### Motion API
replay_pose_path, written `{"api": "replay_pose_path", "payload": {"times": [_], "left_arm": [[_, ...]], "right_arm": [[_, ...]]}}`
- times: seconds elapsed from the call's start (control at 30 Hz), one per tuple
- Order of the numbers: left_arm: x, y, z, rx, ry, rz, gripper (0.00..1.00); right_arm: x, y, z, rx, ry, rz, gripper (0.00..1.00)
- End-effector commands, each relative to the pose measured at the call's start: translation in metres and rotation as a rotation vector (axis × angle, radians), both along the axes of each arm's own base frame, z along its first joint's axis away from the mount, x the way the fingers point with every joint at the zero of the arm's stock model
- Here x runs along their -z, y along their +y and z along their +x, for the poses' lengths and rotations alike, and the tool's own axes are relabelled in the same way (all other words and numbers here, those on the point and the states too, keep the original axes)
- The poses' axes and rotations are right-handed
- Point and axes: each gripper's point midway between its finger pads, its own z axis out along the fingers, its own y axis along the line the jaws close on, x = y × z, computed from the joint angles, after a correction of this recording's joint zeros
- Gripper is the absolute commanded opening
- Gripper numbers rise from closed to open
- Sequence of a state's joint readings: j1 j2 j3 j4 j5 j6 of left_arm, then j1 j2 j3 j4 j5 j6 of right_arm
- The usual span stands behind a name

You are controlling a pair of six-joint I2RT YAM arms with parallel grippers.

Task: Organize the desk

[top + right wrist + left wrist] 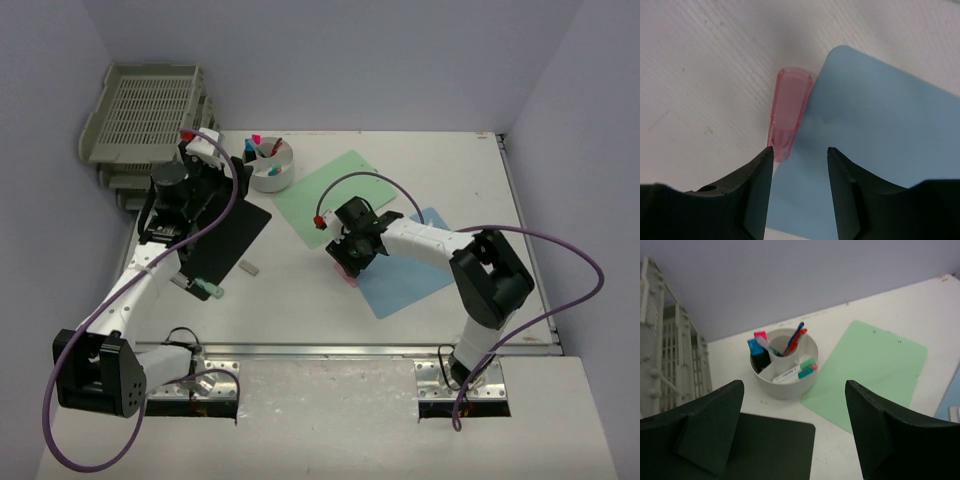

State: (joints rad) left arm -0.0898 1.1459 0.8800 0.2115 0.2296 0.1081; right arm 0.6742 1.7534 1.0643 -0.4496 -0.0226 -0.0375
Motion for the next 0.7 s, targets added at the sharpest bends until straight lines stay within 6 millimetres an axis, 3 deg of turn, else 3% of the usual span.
{"api": "replay_pose_path", "payload": {"times": [0.0,0.23,0.43,0.67], "left_arm": [[0.023,0.002,-0.009,0.024,0.063,0.024,0.80],[0.049,0.007,0.007,0.001,0.149,0.064,0.79],[0.050,0.003,0.012,0.014,0.146,0.045,0.79],[0.055,0.001,0.013,0.018,0.158,0.033,0.79]], "right_arm": [[-0.012,0.015,0.033,0.017,-0.080,-0.022,0.48],[0.007,0.024,0.039,0.021,-0.015,-0.064,0.46],[0.019,0.023,0.036,0.010,0.001,-0.106,0.44],[0.013,0.033,0.036,0.003,0.055,-0.115,0.44]]}}
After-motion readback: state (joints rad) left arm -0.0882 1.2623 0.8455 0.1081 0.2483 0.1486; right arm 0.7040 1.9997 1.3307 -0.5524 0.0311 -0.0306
